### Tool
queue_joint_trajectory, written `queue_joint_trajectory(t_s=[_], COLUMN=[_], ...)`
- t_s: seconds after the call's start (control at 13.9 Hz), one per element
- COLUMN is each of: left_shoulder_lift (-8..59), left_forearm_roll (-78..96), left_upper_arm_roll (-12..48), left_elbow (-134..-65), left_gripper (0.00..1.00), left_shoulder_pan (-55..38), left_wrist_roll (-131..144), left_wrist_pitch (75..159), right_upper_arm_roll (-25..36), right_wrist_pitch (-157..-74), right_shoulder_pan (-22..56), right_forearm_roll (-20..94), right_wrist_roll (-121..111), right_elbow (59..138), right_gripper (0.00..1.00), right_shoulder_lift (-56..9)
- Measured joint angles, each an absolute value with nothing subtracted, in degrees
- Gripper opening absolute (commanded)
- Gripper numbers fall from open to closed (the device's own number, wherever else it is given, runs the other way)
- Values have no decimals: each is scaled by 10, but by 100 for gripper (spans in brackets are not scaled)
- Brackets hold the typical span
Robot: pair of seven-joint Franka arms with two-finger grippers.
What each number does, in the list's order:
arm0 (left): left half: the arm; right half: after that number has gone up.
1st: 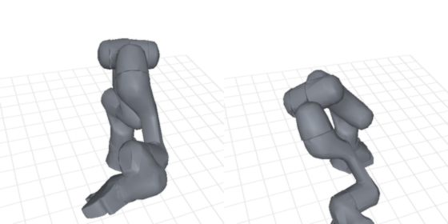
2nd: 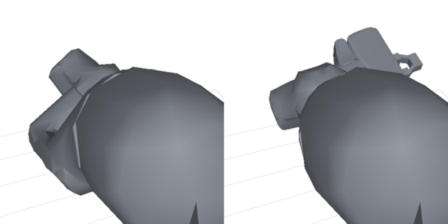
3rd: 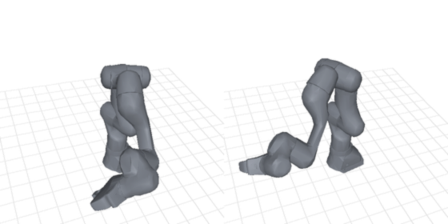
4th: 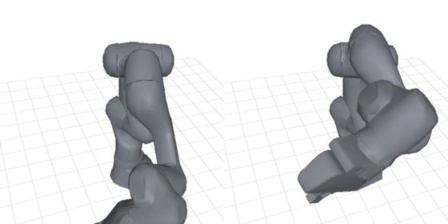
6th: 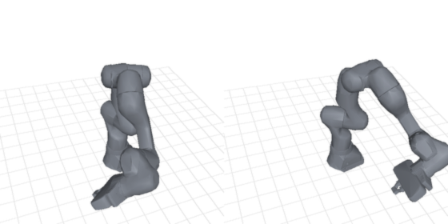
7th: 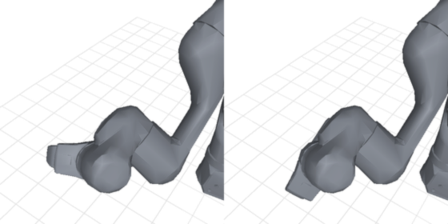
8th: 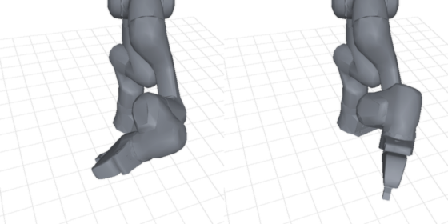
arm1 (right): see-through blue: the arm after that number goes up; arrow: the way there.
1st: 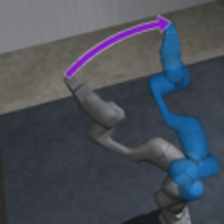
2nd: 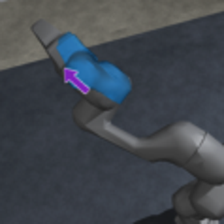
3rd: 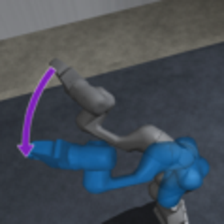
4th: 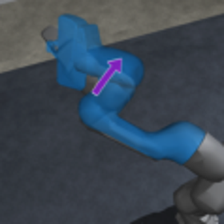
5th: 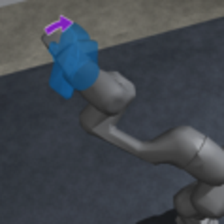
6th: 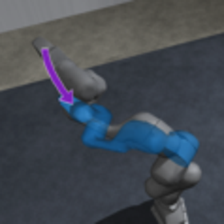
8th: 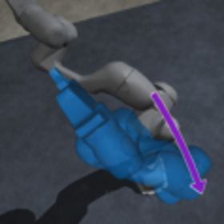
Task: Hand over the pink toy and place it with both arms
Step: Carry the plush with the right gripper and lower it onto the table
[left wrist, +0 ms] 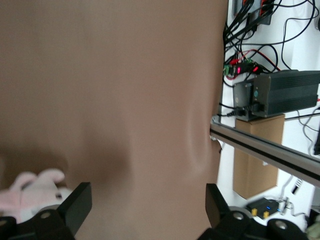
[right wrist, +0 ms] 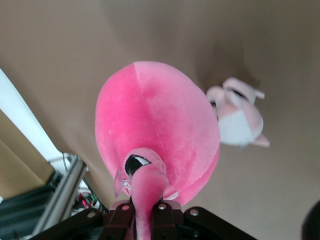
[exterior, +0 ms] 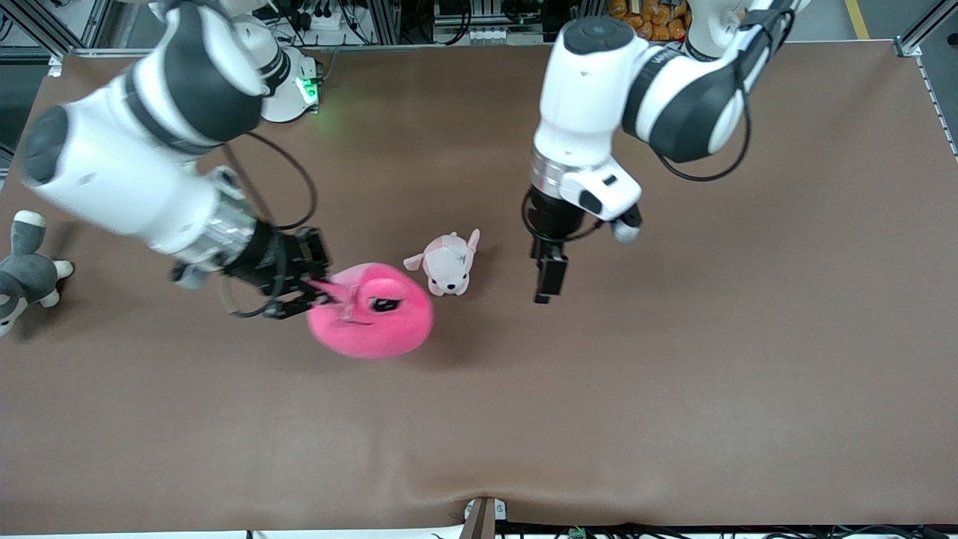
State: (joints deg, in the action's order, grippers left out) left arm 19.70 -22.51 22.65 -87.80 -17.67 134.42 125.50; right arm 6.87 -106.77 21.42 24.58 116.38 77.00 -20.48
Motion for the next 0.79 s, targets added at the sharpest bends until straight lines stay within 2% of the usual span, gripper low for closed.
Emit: queue_joint_trajectory(t_s=[0.29,0.5,0.79], left_shoulder_lift=[196,185,162], left_forearm_roll=[-215,-190,-146], left_upper_arm_roll=[228,229,229], left_elbow=[-894,-908,-924], left_gripper=[100,100,100], left_shoulder_pan=[-120,-93,-59], left_wrist_roll=[1228,1145,1033], left_wrist_pitch=[1246,1246,1229], right_upper_arm_roll=[72,72,72], right_wrist_pitch=[-976,-953,-937], right_shoulder_pan=[105,21,-59], right_forearm_roll=[259,278,281], right_wrist_roll=[1067,994,836], right_elbow=[772,784,839], right_gripper=[0,0,0], right_shoulder_lift=[-205,-209,-221])
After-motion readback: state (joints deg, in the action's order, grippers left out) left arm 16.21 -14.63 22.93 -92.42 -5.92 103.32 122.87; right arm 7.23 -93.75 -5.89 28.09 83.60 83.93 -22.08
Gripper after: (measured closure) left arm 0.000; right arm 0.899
